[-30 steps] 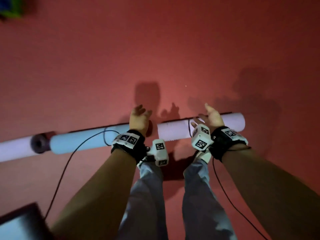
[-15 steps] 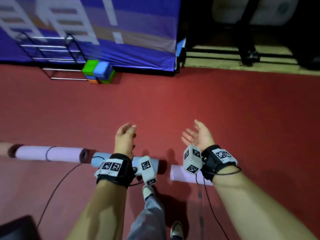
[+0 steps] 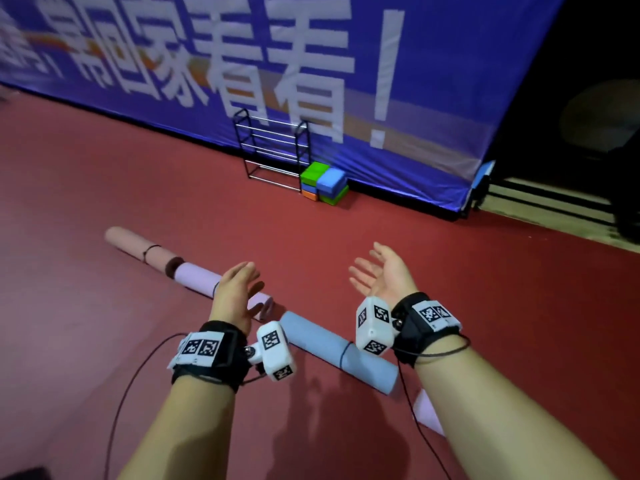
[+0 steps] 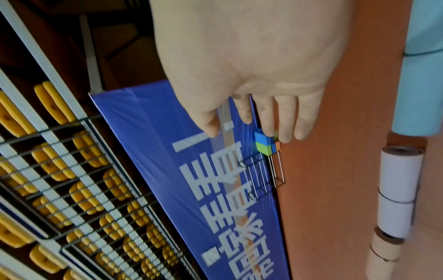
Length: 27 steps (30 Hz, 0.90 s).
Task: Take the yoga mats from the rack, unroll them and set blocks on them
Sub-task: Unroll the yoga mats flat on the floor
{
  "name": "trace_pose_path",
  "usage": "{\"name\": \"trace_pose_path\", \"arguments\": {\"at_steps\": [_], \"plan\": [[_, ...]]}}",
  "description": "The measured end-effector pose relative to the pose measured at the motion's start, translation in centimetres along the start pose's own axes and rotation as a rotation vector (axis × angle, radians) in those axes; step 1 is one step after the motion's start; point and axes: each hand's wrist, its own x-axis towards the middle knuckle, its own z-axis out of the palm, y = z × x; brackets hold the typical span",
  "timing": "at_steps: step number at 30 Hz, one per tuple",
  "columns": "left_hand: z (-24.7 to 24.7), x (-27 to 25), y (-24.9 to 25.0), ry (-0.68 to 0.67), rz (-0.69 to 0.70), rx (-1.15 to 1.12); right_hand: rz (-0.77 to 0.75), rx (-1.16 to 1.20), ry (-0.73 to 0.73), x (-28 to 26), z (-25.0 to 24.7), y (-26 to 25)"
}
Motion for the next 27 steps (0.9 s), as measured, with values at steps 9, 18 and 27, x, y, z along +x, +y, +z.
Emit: {"name": "trace_pose_path", "arguments": {"at_steps": [9,18,27], "plan": [[-24.8,7.0,8.9,0.140,0.042,-0.089,0.117,-0.118,-0.163,0.8,24.9,14.0],[-39.0,12.6,12.5,0.254,0.052,-0.159,0.173,-0.194,-0.242,2.5,39.4,22.6],[-48.4,23.1,15.6,0.298,-0.013,-0.172,0.256,-0.229,-0.220,10.0,51.7,30.2]]}}
